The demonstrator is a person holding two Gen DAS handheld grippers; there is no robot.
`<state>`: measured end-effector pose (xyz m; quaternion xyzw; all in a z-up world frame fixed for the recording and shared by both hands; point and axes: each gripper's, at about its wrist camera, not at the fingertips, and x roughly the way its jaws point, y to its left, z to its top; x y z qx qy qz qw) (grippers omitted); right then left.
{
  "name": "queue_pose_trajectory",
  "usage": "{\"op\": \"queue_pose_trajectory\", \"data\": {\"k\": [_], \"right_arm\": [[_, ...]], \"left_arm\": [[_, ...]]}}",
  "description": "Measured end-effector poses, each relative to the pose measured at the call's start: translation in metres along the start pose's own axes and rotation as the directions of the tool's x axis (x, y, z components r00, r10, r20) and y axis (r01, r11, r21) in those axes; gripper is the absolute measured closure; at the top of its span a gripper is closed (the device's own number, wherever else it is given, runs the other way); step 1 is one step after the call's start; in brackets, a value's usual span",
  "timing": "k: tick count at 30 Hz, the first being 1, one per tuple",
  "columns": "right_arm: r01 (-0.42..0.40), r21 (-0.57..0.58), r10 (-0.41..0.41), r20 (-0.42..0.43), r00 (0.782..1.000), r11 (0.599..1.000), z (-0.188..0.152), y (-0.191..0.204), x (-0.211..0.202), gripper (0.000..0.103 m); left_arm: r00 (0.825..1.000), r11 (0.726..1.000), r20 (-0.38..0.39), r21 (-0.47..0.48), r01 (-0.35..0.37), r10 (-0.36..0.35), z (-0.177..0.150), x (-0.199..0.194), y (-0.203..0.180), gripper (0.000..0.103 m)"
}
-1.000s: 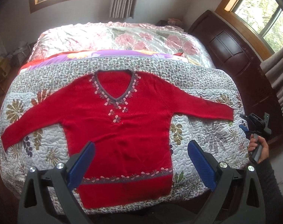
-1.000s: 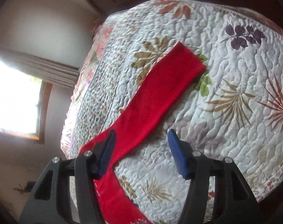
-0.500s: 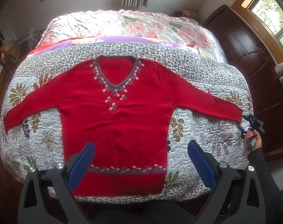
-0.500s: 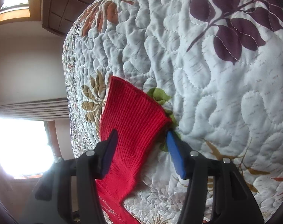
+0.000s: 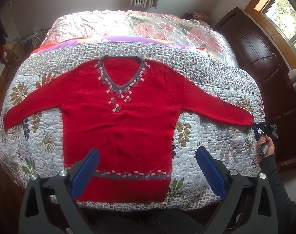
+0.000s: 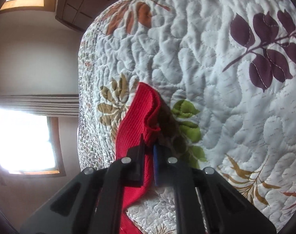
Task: Fold small clothes
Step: 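Lift the sleeve with the right tool and fold it across the sweater body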
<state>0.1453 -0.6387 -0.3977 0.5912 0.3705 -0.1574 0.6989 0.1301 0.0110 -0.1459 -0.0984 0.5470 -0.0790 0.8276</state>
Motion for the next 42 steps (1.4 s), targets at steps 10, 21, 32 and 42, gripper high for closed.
{"op": "queue_pose_trajectory", "data": {"k": [10,21,32,42], "right_arm": [[-0.005,-0.296,0.021,0.051,0.999,0.955,-0.043,0.124,-0.031,0.097],[0.008,-0.597,0.029,0.052,0.998,0.802,-0.128,0.242,-0.037,0.097],[-0.028,-0.727,0.035,-0.005,0.999,0.686,-0.214,0.316,-0.005,0.097],[-0.045,-0.795,-0.037,-0.084,0.996,0.605,-0.32,0.35,0.067,0.097]], "left_arm": [[0.998,0.999,0.05,-0.042,0.033,-0.031,0.004,-0.012,0.043,0.004],[0.997,0.992,0.076,-0.122,0.042,-0.033,0.001,-0.015,0.104,0.004],[0.995,0.984,0.068,-0.157,0.086,-0.076,0.007,0.001,0.16,0.004],[0.987,0.98,0.059,-0.125,0.155,-0.149,0.043,0.025,0.205,0.004]]}}
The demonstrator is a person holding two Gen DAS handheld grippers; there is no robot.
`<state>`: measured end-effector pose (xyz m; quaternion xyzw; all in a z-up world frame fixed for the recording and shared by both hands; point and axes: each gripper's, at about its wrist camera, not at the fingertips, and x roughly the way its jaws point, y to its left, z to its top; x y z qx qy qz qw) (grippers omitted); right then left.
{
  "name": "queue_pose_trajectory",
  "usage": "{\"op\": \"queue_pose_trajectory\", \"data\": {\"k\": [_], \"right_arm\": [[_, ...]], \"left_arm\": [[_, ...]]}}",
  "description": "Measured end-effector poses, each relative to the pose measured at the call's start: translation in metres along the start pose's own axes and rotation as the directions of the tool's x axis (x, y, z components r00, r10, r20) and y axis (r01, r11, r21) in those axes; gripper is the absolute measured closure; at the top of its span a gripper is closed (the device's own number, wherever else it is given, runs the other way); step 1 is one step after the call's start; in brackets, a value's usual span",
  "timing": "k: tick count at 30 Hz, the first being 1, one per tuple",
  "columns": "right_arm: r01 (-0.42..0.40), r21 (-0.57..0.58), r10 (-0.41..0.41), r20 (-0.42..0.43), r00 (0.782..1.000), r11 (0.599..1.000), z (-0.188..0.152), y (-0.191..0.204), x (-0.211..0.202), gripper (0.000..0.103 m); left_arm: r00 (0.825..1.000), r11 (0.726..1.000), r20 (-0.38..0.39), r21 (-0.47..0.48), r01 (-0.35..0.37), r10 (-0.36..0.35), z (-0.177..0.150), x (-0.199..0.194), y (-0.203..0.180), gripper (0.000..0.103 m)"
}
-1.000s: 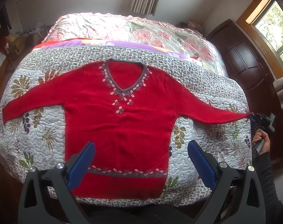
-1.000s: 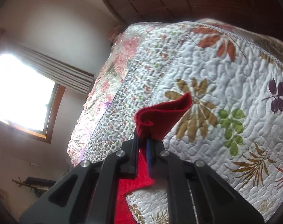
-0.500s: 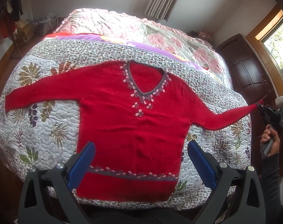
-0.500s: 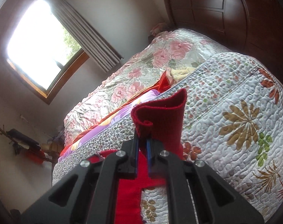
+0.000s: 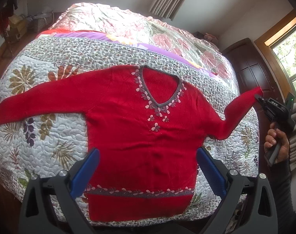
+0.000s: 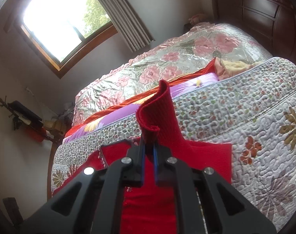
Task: Fold small clothes
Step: 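Lift the sleeve with the right tool and fold it across the sweater body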
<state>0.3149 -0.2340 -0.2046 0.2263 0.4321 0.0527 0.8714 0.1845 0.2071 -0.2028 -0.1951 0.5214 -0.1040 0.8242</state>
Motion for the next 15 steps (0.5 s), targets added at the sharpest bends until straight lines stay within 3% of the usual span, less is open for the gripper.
{"op": "queue_pose_trajectory", "data": {"k": [8,15], "right_arm": [[0.033,-0.084,-0.045,-0.147,0.988,0.996,-0.06,0.066,0.098,0.097],[0.1,-0.224,-0.164,-0.286,0.944,0.969,-0.135,0.101,0.198,0.098]], "left_arm": [[0.996,0.995,-0.025,0.053,0.081,-0.08,0.037,0.04,0.024,0.004],[0.98,0.98,-0.06,0.033,0.194,-0.191,0.06,0.107,0.04,0.004]]}}
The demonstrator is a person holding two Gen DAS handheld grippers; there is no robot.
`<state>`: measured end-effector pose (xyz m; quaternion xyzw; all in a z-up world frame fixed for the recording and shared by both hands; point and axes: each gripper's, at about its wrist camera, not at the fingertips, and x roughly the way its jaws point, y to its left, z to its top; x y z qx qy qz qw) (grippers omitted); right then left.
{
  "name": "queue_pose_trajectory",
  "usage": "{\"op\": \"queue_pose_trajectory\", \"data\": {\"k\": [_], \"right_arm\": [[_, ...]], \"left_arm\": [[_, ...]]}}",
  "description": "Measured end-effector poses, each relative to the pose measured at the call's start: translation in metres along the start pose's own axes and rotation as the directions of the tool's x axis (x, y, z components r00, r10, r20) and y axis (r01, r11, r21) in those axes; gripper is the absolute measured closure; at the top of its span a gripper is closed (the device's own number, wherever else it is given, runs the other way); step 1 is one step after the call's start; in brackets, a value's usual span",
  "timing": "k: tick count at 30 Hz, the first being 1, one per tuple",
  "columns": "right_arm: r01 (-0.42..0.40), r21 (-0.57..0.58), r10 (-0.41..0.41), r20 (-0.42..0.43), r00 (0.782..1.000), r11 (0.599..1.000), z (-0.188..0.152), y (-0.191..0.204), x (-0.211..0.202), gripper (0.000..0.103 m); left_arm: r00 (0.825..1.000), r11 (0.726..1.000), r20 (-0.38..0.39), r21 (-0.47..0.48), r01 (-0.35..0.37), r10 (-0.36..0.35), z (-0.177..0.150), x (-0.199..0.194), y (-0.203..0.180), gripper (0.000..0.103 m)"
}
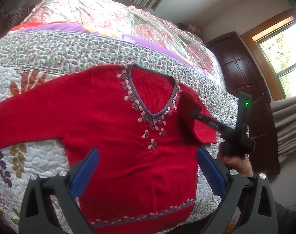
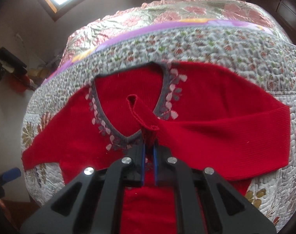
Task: Fold small clothes
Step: 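Lift the sleeve with the right tool and fold it across the sweater body, then lay the sleeve cuff down past the neckline and open the right tool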
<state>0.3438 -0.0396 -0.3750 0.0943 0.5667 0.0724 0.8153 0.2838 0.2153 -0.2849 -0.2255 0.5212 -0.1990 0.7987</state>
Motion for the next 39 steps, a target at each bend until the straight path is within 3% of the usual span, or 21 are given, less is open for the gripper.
{"op": "queue_pose_trajectory", "data": {"k": [4,6,7,8,10,13,15,22,27,28,31,32,33,39], "right_arm": [[0.057,-0.066,-0.062,-0.073,0.995,0.996,-0.021,0.015,0.043,0.097],[0.073,-0.095,-0.082,-0.092,0.992,0.993,-0.031,0.02,0.05,0.09],[0.076,-0.104,-0.085,-0.088,0.992,0.992,-0.035,0.022,0.049,0.087],[0.073,-0.114,-0.083,-0.086,0.993,0.991,-0.04,0.024,0.046,0.074],[0.072,-0.136,-0.084,-0.082,0.993,0.988,-0.049,0.025,0.036,0.059],[0.052,-0.121,-0.063,-0.095,0.993,0.991,-0.064,0.012,0.018,0.059],[0.026,-0.073,-0.034,-0.106,0.994,0.997,-0.076,-0.003,0.001,0.059],[0.01,-0.001,-0.01,-0.146,0.989,1.0,-0.131,-0.024,-0.043,0.056],[0.002,0.077,0.011,-0.174,0.985,0.997,-0.154,-0.034,-0.052,0.056],[-0.003,0.087,0.019,-0.18,0.983,0.996,-0.158,-0.034,-0.053,0.056],[-0.022,0.097,0.04,-0.185,0.982,0.995,-0.165,-0.026,-0.057,0.056],[-0.03,0.092,0.046,-0.184,0.982,0.995,-0.168,-0.024,-0.06,0.056],[-0.036,0.085,0.051,-0.184,0.982,0.996,-0.169,-0.018,-0.061,0.056],[-0.068,0.071,0.081,-0.202,0.976,0.995,-0.175,0.002,-0.063,0.056]], "left_arm": [[0.994,0.991,-0.029,-0.087,0.101,-0.104,0.01,0.044,0.016,0.004],[0.981,0.974,-0.059,-0.145,0.175,-0.185,0.016,0.066,0.019,0.004],[0.971,0.963,-0.074,-0.169,0.212,-0.226,0.019,0.077,0.019,0.004],[0.959,0.949,-0.088,-0.192,0.25,-0.271,0.022,0.089,0.019,0.004],[0.933,0.922,-0.117,-0.239,0.306,-0.34,0.028,0.112,0.018,0.004],[0.888,0.872,-0.153,-0.319,0.371,-0.433,0.036,0.149,0.014,0.004],[0.869,0.849,-0.171,-0.365,0.382,-0.464,0.04,0.173,0.012,0.004],[0.871,0.873,-0.257,-0.378,0.309,-0.419,0.055,0.229,-0.001,0.004],[0.887,0.909,-0.294,-0.329,0.256,-0.356,0.055,0.236,-0.015,0.006],[0.892,0.918,-0.303,-0.317,0.238,-0.336,0.056,0.236,-0.018,0.009],[0.896,0.949,-0.359,-0.265,0.17,-0.261,0.056,0.241,-0.022,0.056],[0.894,0.956,-0.379,-0.25,0.152,-0.241,0.056,0.243,-0.024,0.084],[0.895,0.966,-0.394,-0.228,0.124,-0.209,0.056,0.245,-0.026,0.095],[0.913,0.985,-0.377,-0.126,0.117,-0.156,0.065,0.221,-0.055,0.098]]}}
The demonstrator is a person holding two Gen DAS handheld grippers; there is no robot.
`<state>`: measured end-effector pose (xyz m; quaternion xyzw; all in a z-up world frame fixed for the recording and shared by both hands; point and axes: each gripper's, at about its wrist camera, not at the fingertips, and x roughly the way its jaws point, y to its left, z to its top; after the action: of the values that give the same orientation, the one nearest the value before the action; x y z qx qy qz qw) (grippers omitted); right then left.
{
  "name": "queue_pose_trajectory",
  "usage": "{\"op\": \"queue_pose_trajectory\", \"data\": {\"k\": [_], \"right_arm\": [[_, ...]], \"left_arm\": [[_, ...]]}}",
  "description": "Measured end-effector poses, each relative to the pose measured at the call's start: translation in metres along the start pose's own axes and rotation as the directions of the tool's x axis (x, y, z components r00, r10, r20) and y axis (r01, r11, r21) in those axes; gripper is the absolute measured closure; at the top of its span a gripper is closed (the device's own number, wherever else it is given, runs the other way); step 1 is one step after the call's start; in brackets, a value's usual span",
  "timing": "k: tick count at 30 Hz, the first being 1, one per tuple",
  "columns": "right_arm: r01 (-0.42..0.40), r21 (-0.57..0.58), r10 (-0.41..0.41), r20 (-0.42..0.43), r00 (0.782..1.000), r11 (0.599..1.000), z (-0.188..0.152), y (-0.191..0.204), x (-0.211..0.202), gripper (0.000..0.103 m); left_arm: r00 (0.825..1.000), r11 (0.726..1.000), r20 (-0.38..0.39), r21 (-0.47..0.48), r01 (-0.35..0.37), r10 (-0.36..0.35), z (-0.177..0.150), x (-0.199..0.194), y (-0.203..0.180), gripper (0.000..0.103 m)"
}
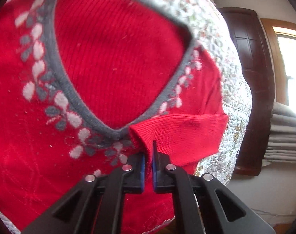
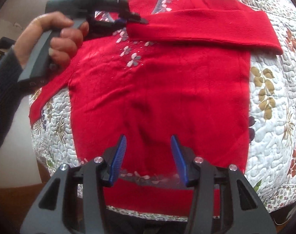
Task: Fold small clothes
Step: 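Lay the sleeve cuff down past the neckline and open the right tool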
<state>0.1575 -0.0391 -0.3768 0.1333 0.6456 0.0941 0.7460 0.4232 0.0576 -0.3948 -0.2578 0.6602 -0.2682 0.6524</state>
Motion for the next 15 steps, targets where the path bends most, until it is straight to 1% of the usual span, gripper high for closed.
{"op": "queue_pose_trajectory", "data": {"k": [2,7,9,11,15], "right_arm": [[-0.009,-0.007,0.009,-0.005,1.0,1.0,-0.002,0.006,0.0,0.056],[-0.03,-0.004,0.03,-0.015,0.999,1.0,-0.004,0.017,0.0,0.056],[-0.036,-0.007,0.036,-0.013,0.999,0.999,-0.004,0.021,-0.001,0.056],[-0.038,-0.013,0.037,-0.013,0.999,0.999,-0.003,0.026,-0.001,0.056],[-0.044,-0.024,0.044,-0.019,0.999,0.999,-0.001,0.033,-0.001,0.056]], "left_arm": [[1.0,0.999,0.021,0.054,0.004,-0.005,-0.001,-0.017,-0.018,0.098],[0.994,0.983,0.107,0.184,-0.002,-0.018,-0.001,-0.081,-0.051,0.098],[0.99,0.978,0.137,0.21,-0.011,-0.018,-0.003,-0.109,-0.051,0.098],[0.988,0.977,0.156,0.214,-0.023,-0.011,-0.002,-0.134,-0.041,0.098],[0.983,0.98,0.183,0.194,-0.051,0.014,-0.003,-0.165,-0.009,0.098]]}}
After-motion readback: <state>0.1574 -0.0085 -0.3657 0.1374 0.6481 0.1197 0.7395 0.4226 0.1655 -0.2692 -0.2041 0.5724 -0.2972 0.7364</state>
